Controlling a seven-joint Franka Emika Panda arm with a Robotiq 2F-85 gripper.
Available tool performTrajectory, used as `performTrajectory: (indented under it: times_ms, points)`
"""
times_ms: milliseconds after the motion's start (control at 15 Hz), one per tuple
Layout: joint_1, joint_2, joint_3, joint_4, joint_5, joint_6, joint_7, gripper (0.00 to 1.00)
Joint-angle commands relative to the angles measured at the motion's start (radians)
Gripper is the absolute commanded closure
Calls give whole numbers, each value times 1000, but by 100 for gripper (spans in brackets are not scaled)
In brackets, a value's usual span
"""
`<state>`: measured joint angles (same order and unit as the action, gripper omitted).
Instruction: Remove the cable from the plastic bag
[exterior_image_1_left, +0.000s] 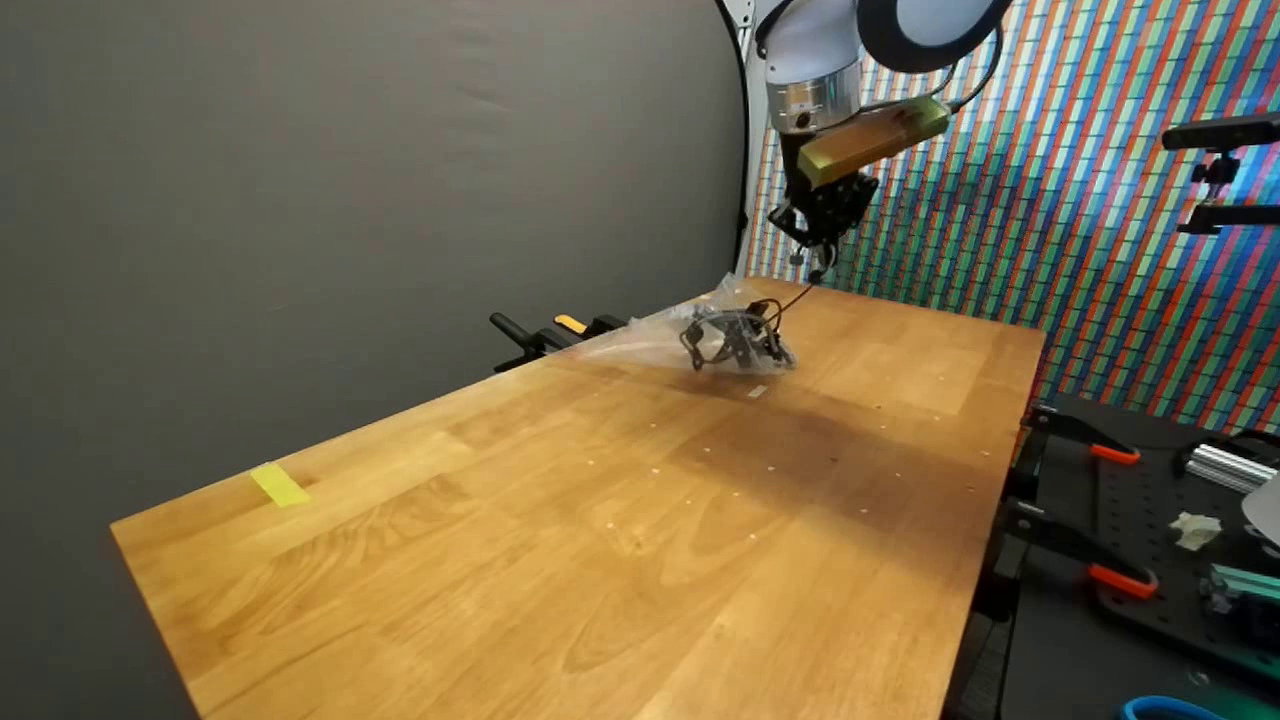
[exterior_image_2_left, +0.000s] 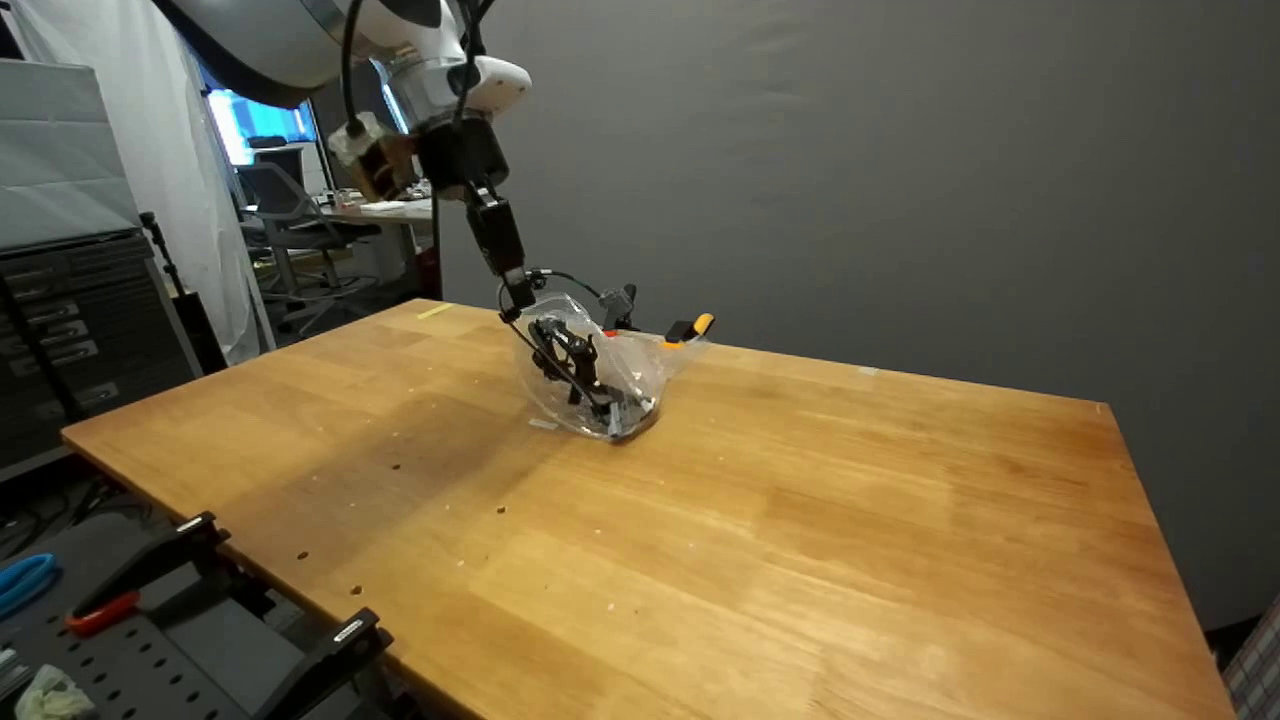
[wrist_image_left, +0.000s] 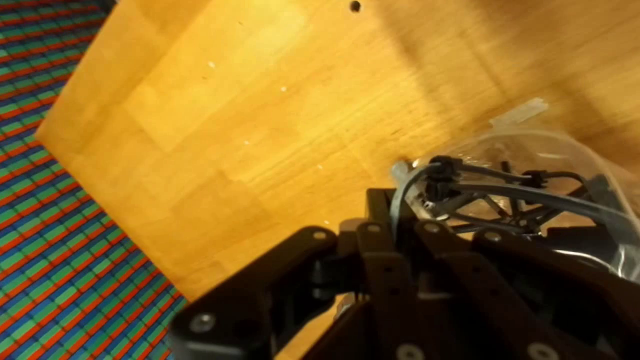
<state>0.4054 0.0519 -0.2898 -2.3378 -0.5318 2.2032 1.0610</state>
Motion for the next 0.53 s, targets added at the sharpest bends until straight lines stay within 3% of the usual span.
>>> performTrajectory:
  times_ms: [0, 200, 467]
  points:
    - [-135, -141, 171, -23, -12, -219, -63, 99]
    - [-203, -178, 263, 3, -3, -360, -120, 99]
    - [-254, -192, 337, 35, -27, -499, -169, 99]
